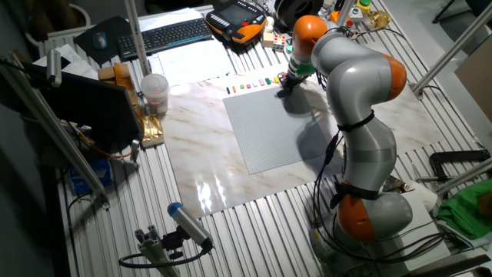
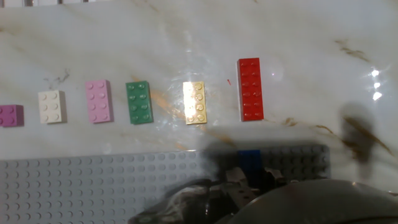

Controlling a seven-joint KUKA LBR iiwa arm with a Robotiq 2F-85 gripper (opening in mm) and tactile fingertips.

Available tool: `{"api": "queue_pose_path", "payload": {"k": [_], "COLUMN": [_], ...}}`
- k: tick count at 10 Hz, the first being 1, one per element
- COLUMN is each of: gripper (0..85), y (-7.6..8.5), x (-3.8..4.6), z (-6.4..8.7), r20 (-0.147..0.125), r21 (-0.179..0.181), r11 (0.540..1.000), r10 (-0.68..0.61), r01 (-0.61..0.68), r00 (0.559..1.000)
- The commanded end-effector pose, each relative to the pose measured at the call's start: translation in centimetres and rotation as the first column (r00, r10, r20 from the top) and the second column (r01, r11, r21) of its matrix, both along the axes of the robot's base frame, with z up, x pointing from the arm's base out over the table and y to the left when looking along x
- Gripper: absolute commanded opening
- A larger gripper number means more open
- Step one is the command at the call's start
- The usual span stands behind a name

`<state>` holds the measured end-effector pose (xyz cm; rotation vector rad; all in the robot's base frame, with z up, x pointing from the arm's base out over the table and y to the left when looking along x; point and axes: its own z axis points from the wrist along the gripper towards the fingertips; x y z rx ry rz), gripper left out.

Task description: Build with small Lego blocks

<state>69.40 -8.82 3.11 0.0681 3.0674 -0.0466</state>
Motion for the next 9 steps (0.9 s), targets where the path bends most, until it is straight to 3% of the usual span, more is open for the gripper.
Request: {"api": "queue_pose_path", "payload": {"k": [1,9], "gripper": [0.7,0.7], "y": [0.00,0.00], "x": [0.05,0.12], "z": [-0.06,-0.14], "r20": [0.000,0.003], "r21": [0.002,-0.006], "r11": [1.000,1.000], "r10": [0.000,-0.003], "r01": [0.000,0.003], "r00": [1.000,1.000]}}
